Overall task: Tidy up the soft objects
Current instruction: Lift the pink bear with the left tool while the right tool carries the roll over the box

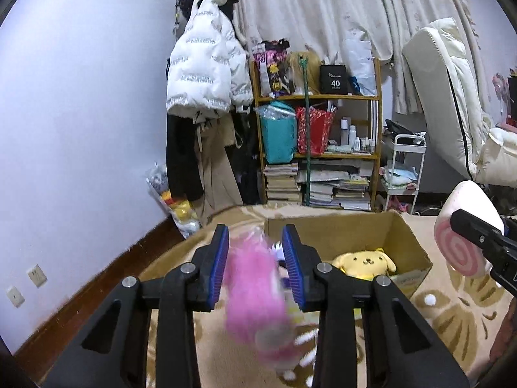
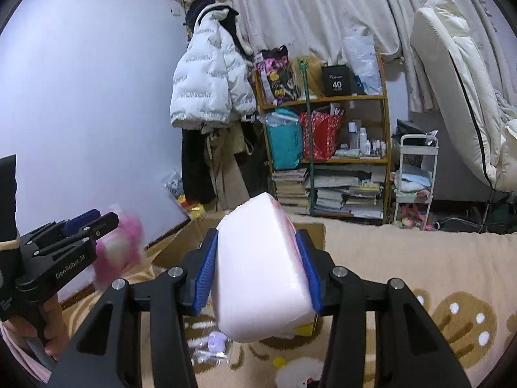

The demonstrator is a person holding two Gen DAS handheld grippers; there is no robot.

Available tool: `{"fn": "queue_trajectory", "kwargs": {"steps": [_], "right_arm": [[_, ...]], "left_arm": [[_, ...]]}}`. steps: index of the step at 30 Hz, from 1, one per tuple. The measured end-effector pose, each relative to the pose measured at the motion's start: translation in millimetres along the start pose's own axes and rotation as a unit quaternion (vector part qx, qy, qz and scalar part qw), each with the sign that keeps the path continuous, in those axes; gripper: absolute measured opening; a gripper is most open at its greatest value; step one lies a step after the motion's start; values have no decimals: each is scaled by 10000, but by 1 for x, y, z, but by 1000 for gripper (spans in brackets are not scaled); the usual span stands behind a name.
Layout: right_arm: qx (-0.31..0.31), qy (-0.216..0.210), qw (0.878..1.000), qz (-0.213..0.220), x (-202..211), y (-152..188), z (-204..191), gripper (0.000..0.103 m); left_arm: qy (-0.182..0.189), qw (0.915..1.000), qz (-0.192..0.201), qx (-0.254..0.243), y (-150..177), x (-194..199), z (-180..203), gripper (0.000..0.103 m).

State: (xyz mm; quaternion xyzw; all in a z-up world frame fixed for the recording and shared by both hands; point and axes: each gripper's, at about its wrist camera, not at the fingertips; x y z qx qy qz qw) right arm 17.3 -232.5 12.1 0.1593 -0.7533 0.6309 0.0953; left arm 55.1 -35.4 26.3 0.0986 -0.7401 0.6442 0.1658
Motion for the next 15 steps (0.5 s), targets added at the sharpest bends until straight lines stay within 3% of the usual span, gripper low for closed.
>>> {"fn": "queue_trajectory", "kwargs": {"steps": [2, 4, 9, 11, 13, 15], "right_arm": [[12, -3, 10000, 46, -2, -3, 1, 50], [43, -29, 10000, 18, -6, -4, 1, 50], [27, -92, 9997, -241, -18, 5, 4, 50], [4, -121, 9993, -356, -23, 9, 4, 50], [-15, -157, 9989, -442, -27, 11, 4, 50], [17, -184, 9986, -502, -29, 13, 2, 50]], "left_arm": [[166, 9998, 1, -51, -4, -3, 2, 29], [433, 9987, -264, 35, -3, -13, 2, 28], [456, 9945, -918, 196, 12, -39, -5, 29], [436, 9904, -1286, 248, 20, -50, -10, 34], [315, 9857, -1615, 365, 29, -62, -17, 54], [41, 9833, -1779, 376, 39, -68, -22, 60]]}}
Point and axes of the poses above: each gripper's, at about its wrist camera, not at the fingertips, and x roughly against the way its jaws point, z to its right, y to its underside, and after that the axes turned 1 degree about -x, right-handed
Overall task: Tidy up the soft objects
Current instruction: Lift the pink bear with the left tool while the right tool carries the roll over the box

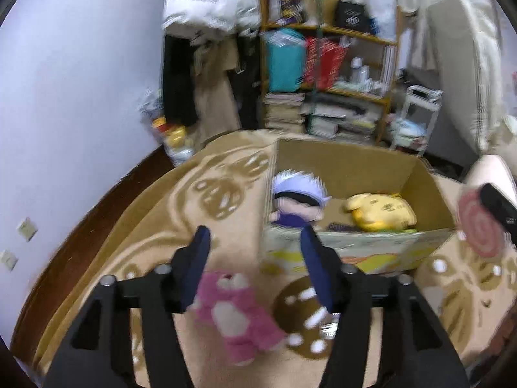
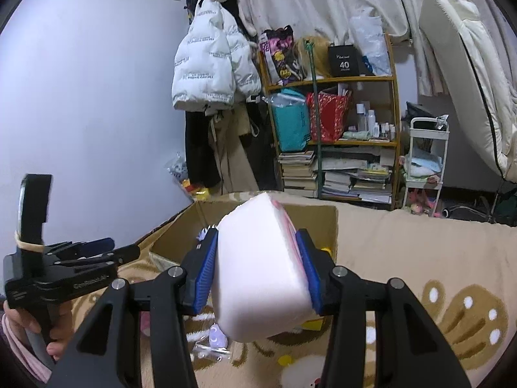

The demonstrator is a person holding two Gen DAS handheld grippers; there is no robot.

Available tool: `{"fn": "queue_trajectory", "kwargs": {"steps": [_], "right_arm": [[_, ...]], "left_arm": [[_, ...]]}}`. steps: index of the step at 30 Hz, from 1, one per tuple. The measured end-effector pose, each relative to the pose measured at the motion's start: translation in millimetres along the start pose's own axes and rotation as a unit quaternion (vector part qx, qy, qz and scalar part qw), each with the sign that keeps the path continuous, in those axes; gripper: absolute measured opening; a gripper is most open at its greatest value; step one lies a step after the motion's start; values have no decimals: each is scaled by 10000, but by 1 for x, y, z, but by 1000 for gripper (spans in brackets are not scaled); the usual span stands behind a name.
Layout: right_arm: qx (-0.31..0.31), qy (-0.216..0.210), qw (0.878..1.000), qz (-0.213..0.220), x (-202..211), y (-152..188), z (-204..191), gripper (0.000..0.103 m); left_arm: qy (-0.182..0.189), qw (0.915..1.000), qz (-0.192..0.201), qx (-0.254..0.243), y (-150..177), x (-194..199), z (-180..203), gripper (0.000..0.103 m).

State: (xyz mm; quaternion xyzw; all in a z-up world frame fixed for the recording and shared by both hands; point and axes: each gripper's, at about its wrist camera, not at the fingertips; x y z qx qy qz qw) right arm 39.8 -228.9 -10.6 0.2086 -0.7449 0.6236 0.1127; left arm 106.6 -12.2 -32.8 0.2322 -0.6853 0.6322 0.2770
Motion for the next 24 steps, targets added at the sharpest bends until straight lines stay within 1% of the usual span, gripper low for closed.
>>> {"fn": "queue_trajectory", "kwargs": {"steps": [1, 3, 4, 6, 8, 10, 13, 14, 17, 18, 19, 20, 21, 22, 23, 24], "right_arm": [[22, -14, 10000, -29, -1, 1, 0, 50], [58, -27, 9999, -82, -3, 2, -2, 50], [82, -38, 9999, -114, -5, 3, -3, 50], [114, -52, 9998, -146, -6, 4, -3, 50], [141, -68, 9997, -183, -8, 5, -4, 50], [149, -69, 9996, -215, -9, 6, -4, 50], [148, -72, 9995, -268, -11, 7, -4, 50], [160, -66, 9994, -285, -11, 8, -4, 50], [180, -53, 9993, -311, -12, 9, -5, 50], [176, -57, 9994, -308, -12, 9, -5, 50], [176, -52, 9994, -306, -12, 9, -5, 50], [178, -49, 9994, -305, -12, 9, -5, 50], [173, -49, 9994, -306, -12, 9, -4, 50], [175, -51, 9994, -310, -12, 9, -4, 50], [164, -44, 9994, -318, -12, 9, -4, 50], [152, -42, 9993, -328, -13, 10, -4, 50]], "left_arm": [[-93, 9998, -147, -1, 1, -6, -2, 65], [-130, 9988, -475, 72, 3, -16, -5, 74], [-174, 9981, -568, 130, 6, -19, -8, 77], [-352, 9966, -722, 179, 12, -25, -12, 80], [-482, 9945, -908, 186, 18, -31, -15, 87], [-540, 9913, -1173, 268, 25, -40, -18, 89], [-467, 9847, -1633, 389, 34, -60, -22, 89], [-437, 9830, -1727, 454, 36, -65, -23, 89], [-180, 9765, -1992, 803, 40, -80, -29, 89], [-55, 9725, -2119, 968, 43, -86, -33, 89], [15, 9684, -2240, 1097, 45, -91, -35, 87], [69, 9647, -2335, 1212, 48, -95, -37, 76], [72, 9610, -2427, 1327, 52, -99, -40, 68], [-41, 9594, -2474, 1355, 54, -102, -43, 59], [-111, 9592, -2481, 1352, 55, -103, -44, 57], [-67, 9593, -2464, 1378, 55, -103, -45, 57]]}}
Point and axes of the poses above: each gripper's, at about its wrist camera, not at the fingertips, and x roughly against the way its jaws point, z to its right, y to its underside, and after that the axes turned 1 degree about -x, right-handed
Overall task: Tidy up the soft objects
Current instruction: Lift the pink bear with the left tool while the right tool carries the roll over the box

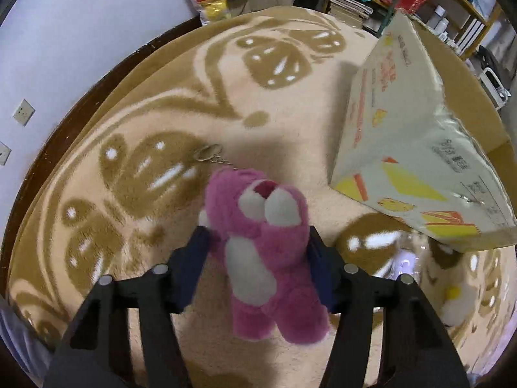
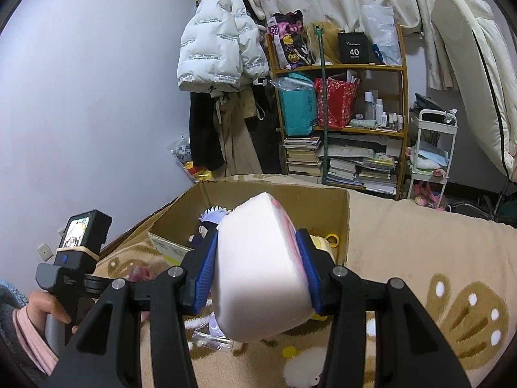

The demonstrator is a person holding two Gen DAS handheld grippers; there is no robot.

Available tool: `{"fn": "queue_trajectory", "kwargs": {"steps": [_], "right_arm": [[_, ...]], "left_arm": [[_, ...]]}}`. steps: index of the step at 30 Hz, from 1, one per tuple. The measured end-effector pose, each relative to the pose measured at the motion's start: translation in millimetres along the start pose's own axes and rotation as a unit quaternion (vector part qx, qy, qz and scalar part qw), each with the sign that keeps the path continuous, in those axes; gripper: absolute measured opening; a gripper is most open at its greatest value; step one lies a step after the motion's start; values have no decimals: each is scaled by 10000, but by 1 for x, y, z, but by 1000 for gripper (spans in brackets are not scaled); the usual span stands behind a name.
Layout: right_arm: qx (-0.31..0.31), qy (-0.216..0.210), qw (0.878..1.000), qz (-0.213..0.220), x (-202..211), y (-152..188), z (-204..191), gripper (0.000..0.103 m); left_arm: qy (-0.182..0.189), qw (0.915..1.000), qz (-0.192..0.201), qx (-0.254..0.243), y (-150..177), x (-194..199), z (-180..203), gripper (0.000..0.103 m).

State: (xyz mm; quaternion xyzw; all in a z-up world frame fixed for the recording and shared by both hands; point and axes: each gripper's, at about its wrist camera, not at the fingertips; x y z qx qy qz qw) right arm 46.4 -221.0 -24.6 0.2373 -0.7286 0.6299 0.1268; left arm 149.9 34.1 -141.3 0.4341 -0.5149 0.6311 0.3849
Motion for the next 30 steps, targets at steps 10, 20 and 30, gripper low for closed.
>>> {"fn": "queue_trajectory", "kwargs": {"steps": [10, 20, 30], "right_arm": [[3, -20, 10000, -25, -4, 1, -1, 50], [15, -37, 10000, 50, -6, -8, 1, 50], [74, -110, 9999, 84, -15, -20, 6, 50]], "left_arm": [[192, 9914, 1265, -276, 11, 59, 12, 40], [292, 9549, 2754, -1072, 18, 136, 43, 40], [531, 9321, 3155, -1697, 12, 158, 83, 36]]}}
Point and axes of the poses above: each gripper's, at about its wrist camera, not at the fingertips, and x roughly against the way its jaws point, z to its right, y to its underside, and after that the axes turned 1 degree about -x, right-handed
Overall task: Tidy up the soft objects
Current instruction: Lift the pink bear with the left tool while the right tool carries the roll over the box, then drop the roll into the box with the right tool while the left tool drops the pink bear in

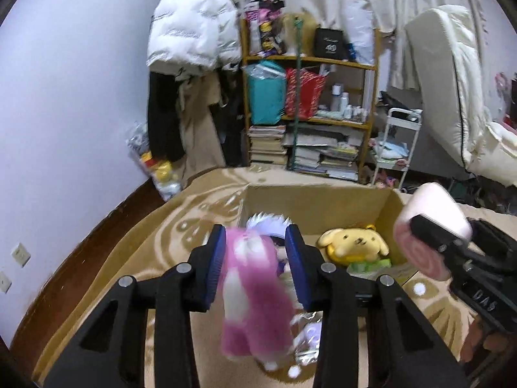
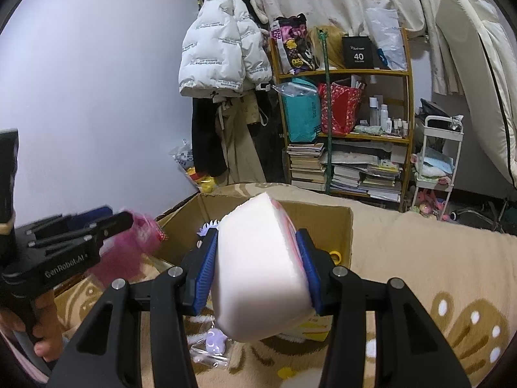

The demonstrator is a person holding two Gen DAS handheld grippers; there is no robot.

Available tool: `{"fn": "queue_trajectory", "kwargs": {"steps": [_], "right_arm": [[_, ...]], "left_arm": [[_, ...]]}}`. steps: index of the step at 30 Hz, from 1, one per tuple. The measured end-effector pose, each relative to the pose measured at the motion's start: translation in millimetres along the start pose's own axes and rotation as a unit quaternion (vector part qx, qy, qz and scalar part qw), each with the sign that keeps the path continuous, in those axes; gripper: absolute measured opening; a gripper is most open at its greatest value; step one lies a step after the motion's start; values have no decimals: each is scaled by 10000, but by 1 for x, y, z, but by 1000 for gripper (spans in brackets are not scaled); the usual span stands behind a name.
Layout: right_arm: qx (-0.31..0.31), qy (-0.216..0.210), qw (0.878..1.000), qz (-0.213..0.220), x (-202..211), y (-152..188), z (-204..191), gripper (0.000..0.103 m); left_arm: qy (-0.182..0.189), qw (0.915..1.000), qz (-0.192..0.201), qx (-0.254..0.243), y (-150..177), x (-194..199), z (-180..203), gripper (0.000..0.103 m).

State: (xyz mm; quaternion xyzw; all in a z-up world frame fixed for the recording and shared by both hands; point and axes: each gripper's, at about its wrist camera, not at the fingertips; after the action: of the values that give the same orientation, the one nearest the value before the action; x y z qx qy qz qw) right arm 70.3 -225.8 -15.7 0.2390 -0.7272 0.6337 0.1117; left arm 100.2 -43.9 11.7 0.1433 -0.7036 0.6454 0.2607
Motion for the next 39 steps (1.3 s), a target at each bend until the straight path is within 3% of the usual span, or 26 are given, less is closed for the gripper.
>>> {"fn": "queue_trajectory", "kwargs": {"steps": [5, 12, 13, 14, 15, 19, 23, 31, 36, 39], "right_arm": [[202, -11, 9997, -136, -16, -2, 1, 50], [136, -92, 9993, -338, -37, 5, 9, 50], [98, -126, 9993, -337, -39, 4, 11, 50], [73, -147, 9993, -350, -41, 3, 12, 50], [50, -167, 9992, -368, -43, 2, 13, 51], [-238, -326, 9980, -480, -54, -3, 24, 54], [-459, -369, 9960, -664, -69, -1, 34, 56], [-571, -358, 9938, -880, -81, 6, 43, 59], [-558, -335, 9942, -855, -79, 6, 44, 70], [-538, -308, 9944, -851, -75, 4, 43, 77]], "left_arm": [[94, 9999, -68, -112, -13, -15, 4, 36], [-70, 9954, -887, 352, 9, -42, -18, 39], [-106, 9932, -1075, 444, 16, -45, -22, 47], [-75, 9912, -1202, 543, 20, -47, -26, 62], [-65, 9896, -1286, 637, 23, -48, -28, 67], [-231, 9847, -1584, 691, 31, -48, -34, 71], [-365, 9803, -1822, 674, 37, -50, -38, 87], [-216, 9548, -2882, 698, 77, -82, -43, 88], [-217, 9467, -3158, 597, 93, -95, -38, 87], [-91, 9426, -3274, 651, 99, -101, -36, 82]]}}
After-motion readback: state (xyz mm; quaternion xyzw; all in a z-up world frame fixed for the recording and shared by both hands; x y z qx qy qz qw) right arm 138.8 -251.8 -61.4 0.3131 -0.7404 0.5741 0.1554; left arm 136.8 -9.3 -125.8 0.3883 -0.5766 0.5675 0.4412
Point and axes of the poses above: each gripper's, at about its wrist camera, not at the fingertips, and x roughly against the way its jaws point, z to its right, y to its underside, and after that the axes turned 1 degree about -x, right-handed
